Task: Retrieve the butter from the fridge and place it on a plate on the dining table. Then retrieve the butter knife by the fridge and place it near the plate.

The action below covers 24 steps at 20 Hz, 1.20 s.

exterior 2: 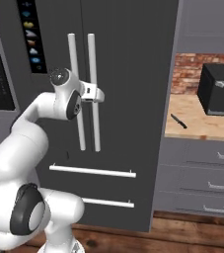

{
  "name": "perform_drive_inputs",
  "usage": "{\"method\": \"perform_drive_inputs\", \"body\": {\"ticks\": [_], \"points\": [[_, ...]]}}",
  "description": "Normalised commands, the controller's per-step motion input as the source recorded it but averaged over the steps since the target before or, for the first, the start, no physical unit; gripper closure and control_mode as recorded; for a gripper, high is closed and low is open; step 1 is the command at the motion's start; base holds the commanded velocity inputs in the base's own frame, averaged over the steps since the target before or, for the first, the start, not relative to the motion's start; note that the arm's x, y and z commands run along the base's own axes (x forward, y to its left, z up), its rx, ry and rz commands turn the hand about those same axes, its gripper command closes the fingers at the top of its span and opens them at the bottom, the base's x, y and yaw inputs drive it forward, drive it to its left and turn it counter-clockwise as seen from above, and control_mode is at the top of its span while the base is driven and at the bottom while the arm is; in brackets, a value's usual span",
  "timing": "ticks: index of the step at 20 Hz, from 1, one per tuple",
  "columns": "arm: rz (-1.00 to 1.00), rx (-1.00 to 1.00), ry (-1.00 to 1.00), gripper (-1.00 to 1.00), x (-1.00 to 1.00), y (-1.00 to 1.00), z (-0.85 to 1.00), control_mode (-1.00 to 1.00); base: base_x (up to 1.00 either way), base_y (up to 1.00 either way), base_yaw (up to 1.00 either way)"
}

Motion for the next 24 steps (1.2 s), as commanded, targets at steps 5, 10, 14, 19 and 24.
{"method": "perform_drive_inputs", "body": {"ticks": [5, 10, 14, 19, 24], "points": [[0.01, 0.08, -0.06, -1.0, 0.29, 0.0, 0.0, -1.0, 0.0, 0.0, 0.0], [0.08, 0.05, -0.01, -1.0, 0.41, -0.04, 0.0, -1.0, 0.0, 0.0, 0.0], [0.0, 0.0, 0.0, -1.0, 0.16, -0.02, 0.0, -1.0, 0.0, 0.0, 0.0], [0.0, 0.0, 0.0, -1.0, 0.16, 0.0, 0.0, -1.0, 0.0, 0.0, 0.0], [0.0, 0.0, 0.0, -1.0, 0.19, 0.0, 0.0, -1.0, 0.0, 0.0, 0.0]]}}
